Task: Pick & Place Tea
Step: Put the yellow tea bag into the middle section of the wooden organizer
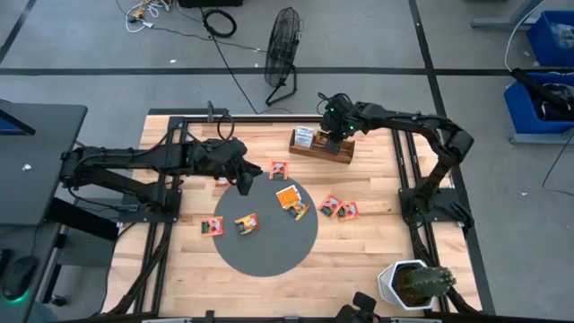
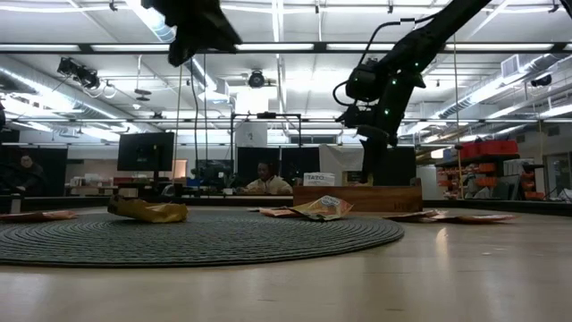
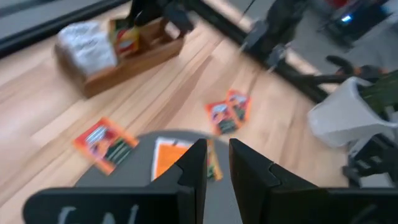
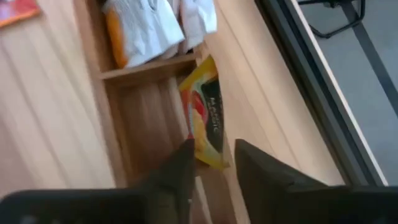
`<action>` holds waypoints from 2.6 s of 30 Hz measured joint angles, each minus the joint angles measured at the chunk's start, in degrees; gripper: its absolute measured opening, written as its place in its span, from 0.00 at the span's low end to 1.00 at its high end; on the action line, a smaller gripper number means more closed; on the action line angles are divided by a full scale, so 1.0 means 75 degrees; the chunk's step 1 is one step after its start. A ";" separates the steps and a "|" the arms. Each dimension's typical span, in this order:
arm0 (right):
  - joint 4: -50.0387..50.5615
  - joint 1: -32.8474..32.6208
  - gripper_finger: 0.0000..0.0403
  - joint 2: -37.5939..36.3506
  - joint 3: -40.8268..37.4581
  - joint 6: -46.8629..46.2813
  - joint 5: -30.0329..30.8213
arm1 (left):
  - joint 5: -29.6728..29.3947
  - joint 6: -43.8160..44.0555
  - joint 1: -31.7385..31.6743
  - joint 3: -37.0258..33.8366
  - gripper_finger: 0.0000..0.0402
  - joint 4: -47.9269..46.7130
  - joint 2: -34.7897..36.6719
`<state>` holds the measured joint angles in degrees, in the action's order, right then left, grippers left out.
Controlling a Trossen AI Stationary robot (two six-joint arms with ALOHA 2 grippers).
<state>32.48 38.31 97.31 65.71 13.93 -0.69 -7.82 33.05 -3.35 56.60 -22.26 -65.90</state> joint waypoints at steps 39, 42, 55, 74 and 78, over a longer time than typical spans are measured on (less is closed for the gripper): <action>-0.0480 -0.2883 0.51 -0.2456 0.0015 -0.5029 -0.0525 | -0.0367 0.4214 -0.2348 -0.4129 0.33 -0.1532 0.2559; -0.0520 -0.3084 0.51 -0.2436 0.0015 -0.5373 -0.0516 | 0.0008 0.3811 -0.2755 -0.4133 0.42 -0.1674 0.2318; -0.0807 -0.3564 0.51 -0.2435 0.0015 -0.5988 -0.0330 | 0.0860 0.2843 -0.3532 -0.4132 0.56 -0.0866 0.0495; -0.0823 -0.3644 0.51 -0.2435 0.0015 -0.5921 -0.0026 | 0.0706 0.2568 -0.3500 -0.4103 0.40 -0.0743 -0.0817; -0.0829 -0.3644 0.51 -0.2435 0.0015 -0.5903 -0.0026 | 0.0642 0.2335 -0.3500 -0.4108 0.27 -0.0661 -0.0825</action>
<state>26.26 10.98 79.05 65.82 -30.35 -0.89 -3.00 50.56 -29.61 25.79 -27.22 -72.09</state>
